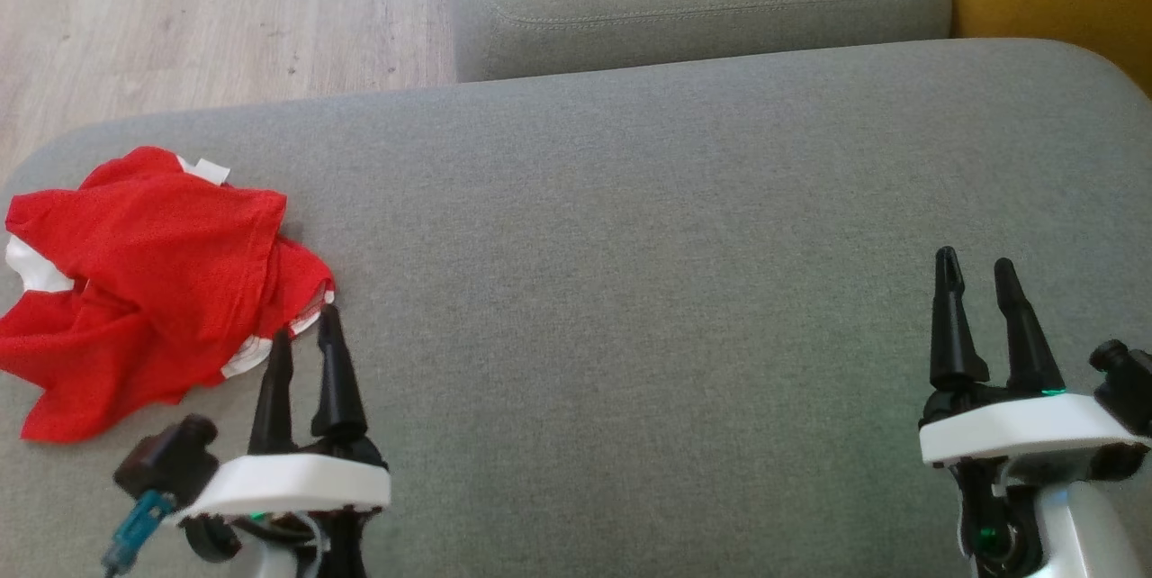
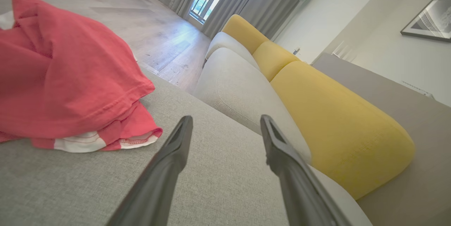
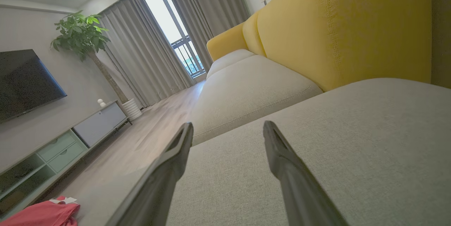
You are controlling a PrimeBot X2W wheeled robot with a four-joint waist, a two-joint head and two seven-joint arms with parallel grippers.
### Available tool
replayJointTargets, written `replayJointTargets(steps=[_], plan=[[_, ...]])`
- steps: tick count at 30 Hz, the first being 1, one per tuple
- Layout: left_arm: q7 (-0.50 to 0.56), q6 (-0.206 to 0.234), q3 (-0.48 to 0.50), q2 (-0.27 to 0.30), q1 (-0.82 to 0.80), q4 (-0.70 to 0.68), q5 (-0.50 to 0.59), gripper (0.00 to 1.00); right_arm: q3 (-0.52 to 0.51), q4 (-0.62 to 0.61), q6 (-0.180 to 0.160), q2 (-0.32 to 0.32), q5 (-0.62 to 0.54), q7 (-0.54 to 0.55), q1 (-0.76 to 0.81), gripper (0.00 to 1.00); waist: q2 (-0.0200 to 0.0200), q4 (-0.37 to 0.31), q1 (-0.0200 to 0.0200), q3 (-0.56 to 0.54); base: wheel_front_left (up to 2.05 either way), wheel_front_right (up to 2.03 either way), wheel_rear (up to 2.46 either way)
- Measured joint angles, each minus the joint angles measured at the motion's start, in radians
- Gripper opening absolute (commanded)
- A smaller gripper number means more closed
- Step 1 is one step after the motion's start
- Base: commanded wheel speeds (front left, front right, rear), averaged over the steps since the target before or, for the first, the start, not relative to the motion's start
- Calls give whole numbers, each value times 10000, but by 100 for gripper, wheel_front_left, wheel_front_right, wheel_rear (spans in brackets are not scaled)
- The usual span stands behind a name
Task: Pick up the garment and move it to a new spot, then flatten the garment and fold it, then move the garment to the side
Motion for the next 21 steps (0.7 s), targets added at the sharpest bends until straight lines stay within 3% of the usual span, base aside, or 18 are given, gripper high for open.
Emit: replayJointTargets(steps=[8,21], plan=[[-213,31,-485,38,-2,33,1561,100,207,-123,0,0,-1269,-240,10,100,0,-30,0,-5,0,0,0],[-602,859,-1593,466,-16,98,3632,100,539,-167,0,-4,-3381,-610,12,100,0,-89,0,-26,0,0,0]])
